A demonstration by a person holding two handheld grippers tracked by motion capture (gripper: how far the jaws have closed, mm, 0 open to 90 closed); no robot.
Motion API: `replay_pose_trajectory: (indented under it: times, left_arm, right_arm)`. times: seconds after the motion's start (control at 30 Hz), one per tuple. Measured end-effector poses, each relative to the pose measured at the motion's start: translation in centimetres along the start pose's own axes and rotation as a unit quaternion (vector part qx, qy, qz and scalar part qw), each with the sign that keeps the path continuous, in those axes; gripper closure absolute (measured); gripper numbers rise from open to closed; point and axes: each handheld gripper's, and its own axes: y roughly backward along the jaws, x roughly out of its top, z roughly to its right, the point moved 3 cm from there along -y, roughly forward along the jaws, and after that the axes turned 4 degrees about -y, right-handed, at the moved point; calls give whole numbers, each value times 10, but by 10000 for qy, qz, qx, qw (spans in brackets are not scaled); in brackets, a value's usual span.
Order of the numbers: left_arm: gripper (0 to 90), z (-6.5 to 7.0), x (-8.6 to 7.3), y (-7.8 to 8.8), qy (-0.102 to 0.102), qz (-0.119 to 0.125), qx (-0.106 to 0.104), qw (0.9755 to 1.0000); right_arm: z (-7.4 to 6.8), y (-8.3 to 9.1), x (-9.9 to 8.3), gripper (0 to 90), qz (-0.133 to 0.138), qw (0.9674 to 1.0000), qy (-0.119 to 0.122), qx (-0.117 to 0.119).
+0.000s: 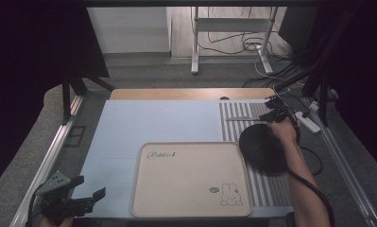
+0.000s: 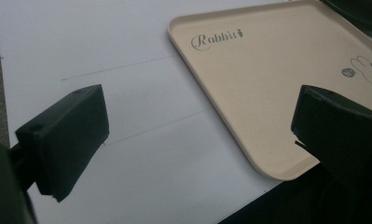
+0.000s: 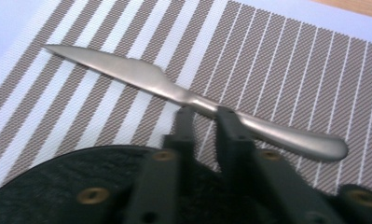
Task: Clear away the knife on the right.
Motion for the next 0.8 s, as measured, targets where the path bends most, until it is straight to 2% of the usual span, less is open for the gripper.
replay_pose_trajectory:
  times: [0.13,0.2,0.4,0.43,0.47,0.5,0.53,0.63,0.7,0.8]
  left_arm:
    - [41,0,0,0,-8,-1,-1,10000]
    - [41,0,0,0,-6,-8,5,10000]
    - [42,1,0,0,-35,-20,20,10000]
    - [42,1,0,0,-42,-24,24,10000]
    - [42,1,0,0,-42,-24,24,10000]
    - [43,1,0,0,-45,-27,24,10000]
    - [43,1,0,0,-52,-29,24,10000]
    - [43,1,0,-1,-61,-41,30,10000]
    - [43,1,0,-1,-64,-44,33,10000]
    - [43,2,0,0,-83,-47,41,9999]
  right_arm:
    - [4,-4,5,898,-47,10000,2,27]
    - [8,-6,7,897,-12,10000,44,-31]
    - [19,-16,12,897,-12,9999,-75,-143]
    - [23,-20,12,897,-47,9996,-102,-249]
    - [23,-20,12,897,-47,9996,-102,-249]
    - [28,-23,11,897,-78,9992,-79,-378]
    - [28,-23,11,897,-78,9992,-79,-378]
    - [40,-29,8,897,-79,9980,-165,-611]
    - [45,-33,6,897,-86,9974,-141,-705]
    - [49,-34,5,897,-67,9977,-177,-650]
